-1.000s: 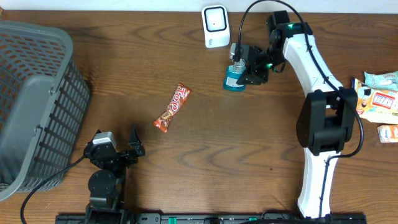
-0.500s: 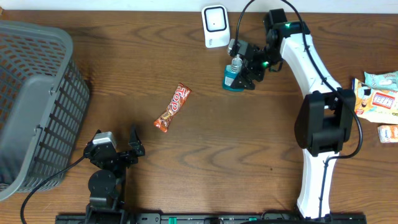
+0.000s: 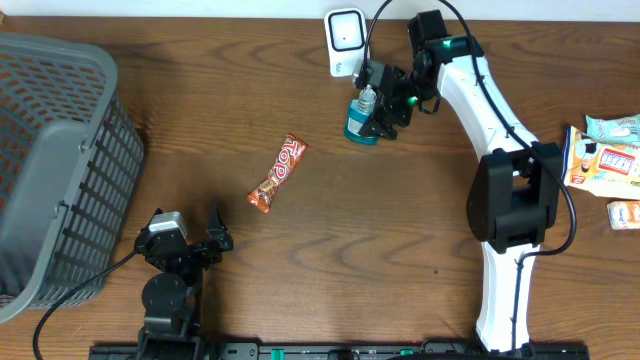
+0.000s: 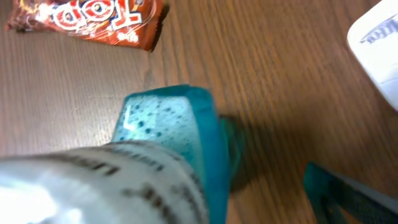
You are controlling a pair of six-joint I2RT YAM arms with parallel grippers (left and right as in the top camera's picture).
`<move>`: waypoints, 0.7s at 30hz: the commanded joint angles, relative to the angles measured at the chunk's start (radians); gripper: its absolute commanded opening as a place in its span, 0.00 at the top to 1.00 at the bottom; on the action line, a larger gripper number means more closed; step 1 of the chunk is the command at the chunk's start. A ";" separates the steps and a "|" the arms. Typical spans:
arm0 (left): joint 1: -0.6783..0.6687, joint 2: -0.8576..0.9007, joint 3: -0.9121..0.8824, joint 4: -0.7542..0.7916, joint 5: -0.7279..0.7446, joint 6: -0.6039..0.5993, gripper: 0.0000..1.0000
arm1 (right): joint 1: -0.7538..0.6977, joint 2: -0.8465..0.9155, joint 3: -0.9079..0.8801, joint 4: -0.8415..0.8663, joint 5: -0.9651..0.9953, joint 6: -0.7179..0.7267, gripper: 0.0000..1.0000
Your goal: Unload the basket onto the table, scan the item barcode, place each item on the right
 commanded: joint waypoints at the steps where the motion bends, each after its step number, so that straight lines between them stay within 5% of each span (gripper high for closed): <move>1: 0.004 0.000 -0.021 -0.034 -0.016 -0.008 0.02 | 0.002 -0.048 0.026 0.032 -0.048 0.080 0.01; 6: 0.004 0.000 -0.021 -0.034 -0.016 -0.008 0.02 | 0.002 -0.082 0.026 0.127 -0.077 0.195 0.01; 21: 0.004 0.000 -0.021 -0.034 -0.016 -0.009 0.02 | 0.032 -0.094 -0.045 0.125 -0.006 0.245 0.01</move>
